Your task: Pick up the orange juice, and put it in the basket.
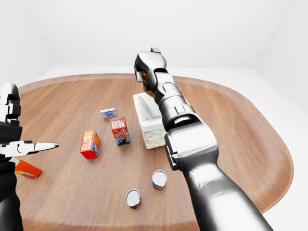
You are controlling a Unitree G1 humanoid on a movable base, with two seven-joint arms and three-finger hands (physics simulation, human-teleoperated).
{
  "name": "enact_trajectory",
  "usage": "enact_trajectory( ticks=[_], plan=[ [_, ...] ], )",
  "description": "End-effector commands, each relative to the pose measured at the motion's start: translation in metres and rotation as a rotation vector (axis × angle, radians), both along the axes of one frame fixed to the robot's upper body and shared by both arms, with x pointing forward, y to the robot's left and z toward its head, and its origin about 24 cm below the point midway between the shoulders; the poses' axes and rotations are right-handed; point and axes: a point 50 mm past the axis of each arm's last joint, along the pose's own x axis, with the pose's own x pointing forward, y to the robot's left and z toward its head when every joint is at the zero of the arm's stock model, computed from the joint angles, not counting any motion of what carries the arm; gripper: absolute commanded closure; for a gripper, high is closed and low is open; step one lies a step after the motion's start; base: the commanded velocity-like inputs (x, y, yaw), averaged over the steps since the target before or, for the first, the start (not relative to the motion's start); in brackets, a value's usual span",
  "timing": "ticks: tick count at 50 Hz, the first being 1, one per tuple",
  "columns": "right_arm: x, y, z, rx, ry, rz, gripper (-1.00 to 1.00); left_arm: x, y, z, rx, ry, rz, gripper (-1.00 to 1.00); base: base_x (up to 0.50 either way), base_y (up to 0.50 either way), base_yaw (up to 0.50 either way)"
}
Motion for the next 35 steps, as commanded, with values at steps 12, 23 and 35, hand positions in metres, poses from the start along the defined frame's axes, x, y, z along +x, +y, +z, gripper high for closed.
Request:
enact_trajectory(
  ticks=[12, 23, 35],
  plan=[
    [0.002, -0.015, 0.01, 0.093, -0.029, -0.086, 1.0, 0.002, 0.0, -0.003, -0.004, 0.017, -0.002, -1.0, 0.0, 0.0, 0.0],
    [0.004, -0.02, 0.001, 0.107, 0.092, -0.111, 1.0, -0.001, 0.0, 0.001, 0.001, -0.003, 0.0, -1.0, 0.0, 0.0, 0.0],
    [0.005, -0.022, -0.006, 0.134, 0.171, -0.108, 1.0, -0.004, 0.0, 0.004, 0.004, -0.019, 0.002, -1.0, 0.0, 0.0, 0.0]
  ],
)
